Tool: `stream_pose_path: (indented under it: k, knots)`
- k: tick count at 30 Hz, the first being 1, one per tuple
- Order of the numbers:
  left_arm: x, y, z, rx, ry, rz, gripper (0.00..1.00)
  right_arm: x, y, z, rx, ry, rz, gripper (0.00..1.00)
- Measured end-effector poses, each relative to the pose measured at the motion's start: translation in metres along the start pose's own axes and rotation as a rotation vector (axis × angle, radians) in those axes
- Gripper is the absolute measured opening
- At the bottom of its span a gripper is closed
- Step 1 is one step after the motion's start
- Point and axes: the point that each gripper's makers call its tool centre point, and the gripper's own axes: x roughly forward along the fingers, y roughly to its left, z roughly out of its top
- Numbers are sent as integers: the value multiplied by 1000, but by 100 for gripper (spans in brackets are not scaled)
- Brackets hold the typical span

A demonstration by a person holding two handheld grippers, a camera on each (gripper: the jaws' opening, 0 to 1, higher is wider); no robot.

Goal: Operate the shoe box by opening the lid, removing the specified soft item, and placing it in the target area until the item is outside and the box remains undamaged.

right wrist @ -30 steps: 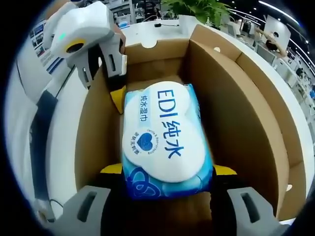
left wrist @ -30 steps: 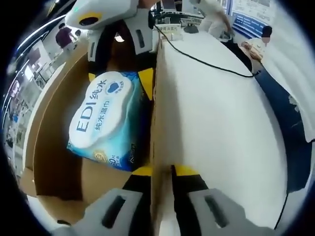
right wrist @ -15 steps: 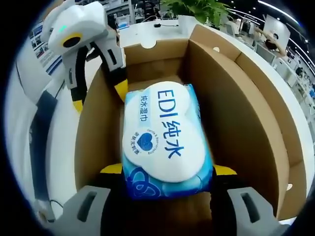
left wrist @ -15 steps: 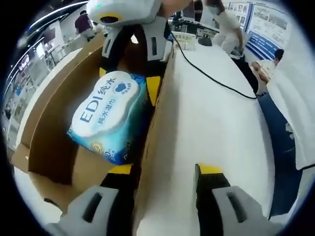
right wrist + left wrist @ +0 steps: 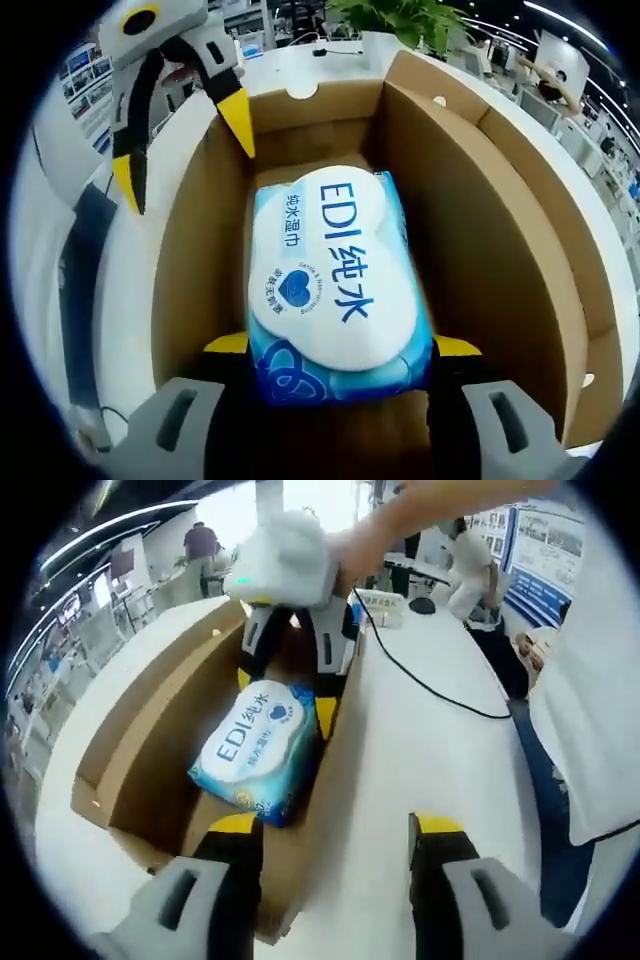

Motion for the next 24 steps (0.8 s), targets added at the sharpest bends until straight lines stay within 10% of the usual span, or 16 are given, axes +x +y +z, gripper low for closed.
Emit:
stream_pose_path:
  k: [12,24]
  knots:
    - [-41,62,45,47,-125,122,67,0,1,0,0,-5,-5,68]
    - [-4,74,34,83,-64,60,74,0,2,1,-1,-10,-9,68]
